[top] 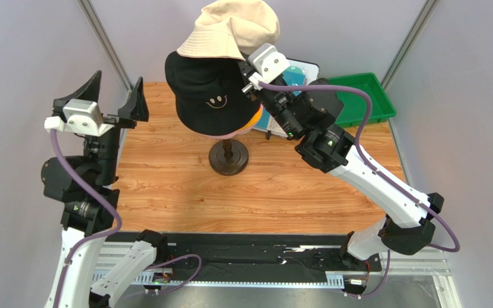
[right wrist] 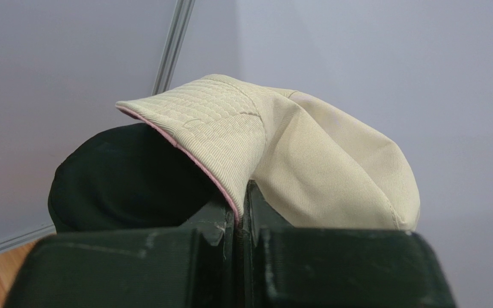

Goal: Stack the hats
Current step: Stack the hat on the hat.

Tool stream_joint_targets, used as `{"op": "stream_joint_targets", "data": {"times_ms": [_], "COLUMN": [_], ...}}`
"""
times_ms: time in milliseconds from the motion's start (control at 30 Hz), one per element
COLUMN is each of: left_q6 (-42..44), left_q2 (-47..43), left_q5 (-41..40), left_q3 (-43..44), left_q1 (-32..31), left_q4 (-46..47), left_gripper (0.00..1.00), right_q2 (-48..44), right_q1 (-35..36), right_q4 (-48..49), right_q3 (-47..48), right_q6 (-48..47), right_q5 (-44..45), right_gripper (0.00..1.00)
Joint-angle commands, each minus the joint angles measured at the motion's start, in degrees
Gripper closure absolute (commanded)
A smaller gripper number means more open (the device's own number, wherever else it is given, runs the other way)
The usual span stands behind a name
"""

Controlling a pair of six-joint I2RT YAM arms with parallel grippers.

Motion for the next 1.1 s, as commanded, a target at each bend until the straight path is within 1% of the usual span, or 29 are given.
{"op": "stream_joint_targets", "data": {"times_ms": [0, 33, 67, 100, 167, 367, 500, 533, 600, 633, 733, 833, 867, 1067], "left_q6": [-16.5, -18.2, -21.1, -22.1, -24.8, -26.9, -28.0, -28.0, -28.0, -28.1, -28.2, -28.4, -28.5, -28.7], "left_q2": [3.1, 4.1, 4.6, 4.9, 6.5, 7.5, 7.5, 7.7, 8.2, 8.4, 9.7, 10.4, 10.4, 7.7], "left_q5": [12.5, 14.0, 16.9, 18.4, 18.7, 22.4, 22.1, 22.1, 22.8, 22.9, 22.5, 22.2, 22.0, 22.6], "left_q3": [2.7, 3.3, 3.2, 2.9, 3.2, 1.4, 0.8, 0.7, -0.1, -0.4, -0.4, -0.3, -0.4, -2.3], "left_q1": [0.2, 0.2, 0.2, 0.2, 0.2, 0.2, 0.2, 0.1, 0.2, 0.2, 0.2, 0.2, 0.2, 0.3], "left_q4": [-15.3, -16.5, -15.9, -15.1, -14.6, -12.5, -12.1, -12.1, -11.1, -10.8, -10.4, -9.8, -9.7, -9.9], "left_gripper": [0.14, 0.14, 0.14, 0.14, 0.15, 0.15, 0.15, 0.14, 0.14, 0.15, 0.14, 0.14, 0.14, 0.13], "right_q2": [3.1, 4.2, 4.7, 5.2, 6.2, 10.0, 11.6, 11.4, 10.7, 10.4, 9.6, 7.1, 6.4, 2.8], "right_q1": [2.3, 2.5, 2.6, 2.7, 2.8, 3.3, 4.7, 5.1, 6.3, 6.6, 8.0, 9.2, 9.9, 10.3], "right_q4": [0.2, -0.3, -0.5, -0.5, -0.6, -2.1, -2.0, -3.4, -2.8, -0.7, 0.2, 2.7, 3.8, 7.1], "right_q3": [6.2, 7.0, 7.5, 8.5, 9.4, 15.3, 18.0, 17.7, 16.1, 14.6, 13.1, 8.9, 5.7, -1.0], "right_q6": [-5.1, -6.3, -6.6, -6.9, -7.9, -12.1, -14.9, -15.4, -17.3, -18.1, -19.6, -21.6, -22.2, -23.5], "right_q5": [1.6, 2.1, 2.7, 2.7, 2.7, 2.7, 2.7, 2.7, 2.4, 2.6, 3.2, 3.6, 4.1, 8.0], "right_gripper": [1.00, 1.00, 1.00, 1.00, 1.00, 1.00, 1.00, 1.00, 1.00, 1.00, 1.00, 1.00, 1.00, 1.00]}}
